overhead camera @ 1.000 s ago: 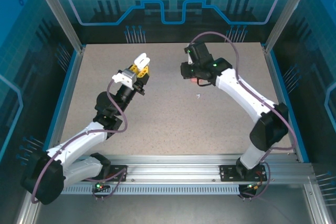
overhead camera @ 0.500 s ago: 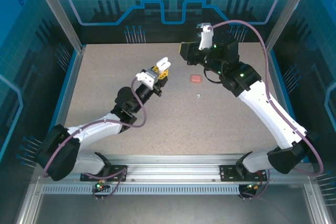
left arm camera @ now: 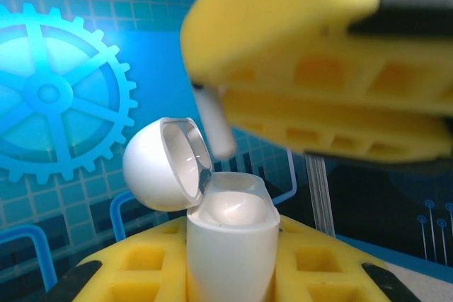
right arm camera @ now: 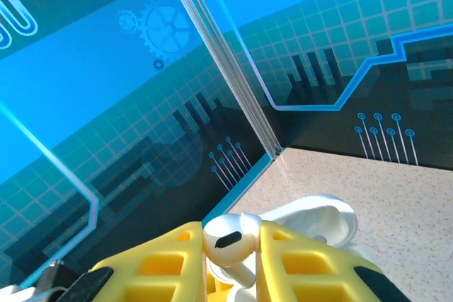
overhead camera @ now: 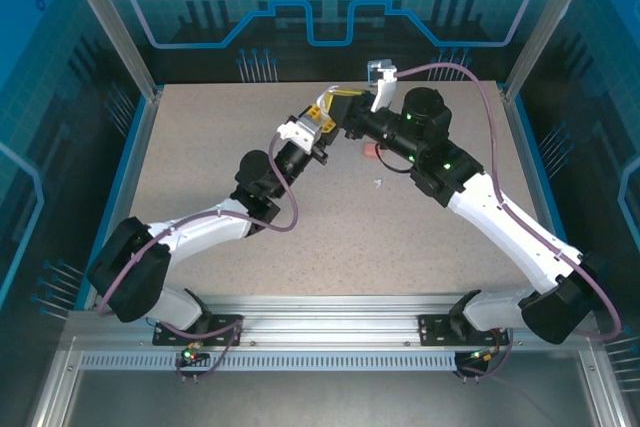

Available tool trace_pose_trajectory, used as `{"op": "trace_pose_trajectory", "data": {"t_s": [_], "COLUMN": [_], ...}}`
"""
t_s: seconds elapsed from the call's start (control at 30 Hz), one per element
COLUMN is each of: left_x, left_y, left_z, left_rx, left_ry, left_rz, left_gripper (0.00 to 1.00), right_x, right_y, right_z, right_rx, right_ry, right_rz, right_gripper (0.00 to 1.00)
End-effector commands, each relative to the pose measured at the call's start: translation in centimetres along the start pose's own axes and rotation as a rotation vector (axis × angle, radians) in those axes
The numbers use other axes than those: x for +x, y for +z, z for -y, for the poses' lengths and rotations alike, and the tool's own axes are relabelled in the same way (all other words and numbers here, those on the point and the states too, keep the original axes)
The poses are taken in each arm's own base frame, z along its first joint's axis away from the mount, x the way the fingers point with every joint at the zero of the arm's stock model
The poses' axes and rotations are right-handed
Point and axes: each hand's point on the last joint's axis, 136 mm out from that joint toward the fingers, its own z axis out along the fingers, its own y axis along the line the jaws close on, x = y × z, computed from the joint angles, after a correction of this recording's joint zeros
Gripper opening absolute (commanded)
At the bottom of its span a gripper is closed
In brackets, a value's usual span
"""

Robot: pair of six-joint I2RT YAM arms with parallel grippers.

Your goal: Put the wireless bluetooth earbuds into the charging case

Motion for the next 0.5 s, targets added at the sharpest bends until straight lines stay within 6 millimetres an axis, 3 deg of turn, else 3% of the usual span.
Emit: {"op": "trace_pose_trajectory", "data": {"t_s": [0.0,0.47], "left_x": [-2.1,-2.2], "left_y": [0.9,1.3], "left_z": [-0.8,-1.0], "left_rx": [-0.052,-0.062], "left_ry": [0.000,-0.040], "left_rz": [0.050,0.047], "left_gripper": [0.00,0.00], "right_x": [-2.2,-0.9], "right_y": [-0.8,0.1], "right_z": [-2.5,-1.2], "right_rx": [-0.092,-0.068], "right_ry": [0.008,0.037], "right_rz": [0.107,0.102], "right_gripper": [0.20,0.19]}}
